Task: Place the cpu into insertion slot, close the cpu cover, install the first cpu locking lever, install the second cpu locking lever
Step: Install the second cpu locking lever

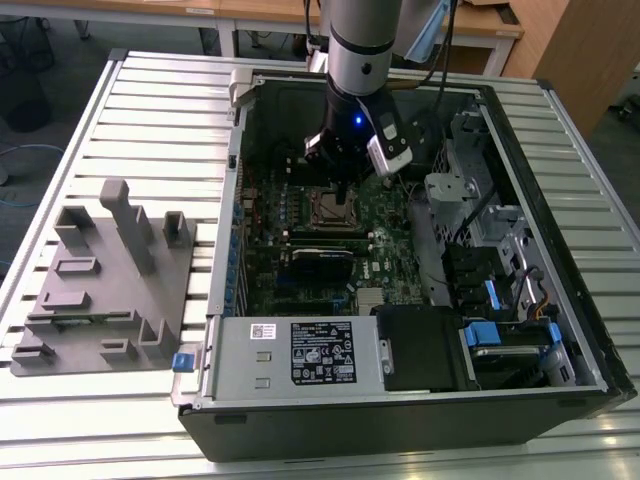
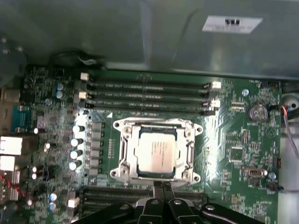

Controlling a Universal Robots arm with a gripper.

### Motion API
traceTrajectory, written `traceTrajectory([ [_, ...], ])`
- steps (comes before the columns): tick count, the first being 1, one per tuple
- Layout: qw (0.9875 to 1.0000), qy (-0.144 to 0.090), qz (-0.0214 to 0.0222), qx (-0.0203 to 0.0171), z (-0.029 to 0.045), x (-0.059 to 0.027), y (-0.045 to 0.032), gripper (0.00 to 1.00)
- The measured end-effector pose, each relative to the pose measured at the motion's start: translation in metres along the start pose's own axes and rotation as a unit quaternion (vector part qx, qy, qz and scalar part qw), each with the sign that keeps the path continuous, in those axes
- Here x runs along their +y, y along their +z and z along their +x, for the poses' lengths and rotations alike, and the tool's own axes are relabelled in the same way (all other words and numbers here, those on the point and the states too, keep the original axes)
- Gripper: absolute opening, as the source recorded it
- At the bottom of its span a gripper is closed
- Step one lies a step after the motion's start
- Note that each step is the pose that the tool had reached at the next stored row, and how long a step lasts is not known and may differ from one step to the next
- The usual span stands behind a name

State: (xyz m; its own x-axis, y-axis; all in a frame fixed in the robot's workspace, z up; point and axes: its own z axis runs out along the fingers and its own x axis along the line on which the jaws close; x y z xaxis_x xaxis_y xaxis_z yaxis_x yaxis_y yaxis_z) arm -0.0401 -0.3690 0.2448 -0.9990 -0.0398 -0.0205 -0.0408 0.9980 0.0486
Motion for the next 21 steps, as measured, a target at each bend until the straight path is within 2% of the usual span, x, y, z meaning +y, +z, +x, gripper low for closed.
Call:
traceTrajectory([
  [6,1.0000,0.000,0.0000,0.0000,0.0004,-0.0099,-0.0005,0.10],
  [17,1.0000,0.000,0.0001,-0.0001,0.0014,-0.0105,-0.0006,0.10],
  [21,1.0000,0.000,0.0001,-0.0002,0.0040,-0.0105,0.0000,0.10],
])
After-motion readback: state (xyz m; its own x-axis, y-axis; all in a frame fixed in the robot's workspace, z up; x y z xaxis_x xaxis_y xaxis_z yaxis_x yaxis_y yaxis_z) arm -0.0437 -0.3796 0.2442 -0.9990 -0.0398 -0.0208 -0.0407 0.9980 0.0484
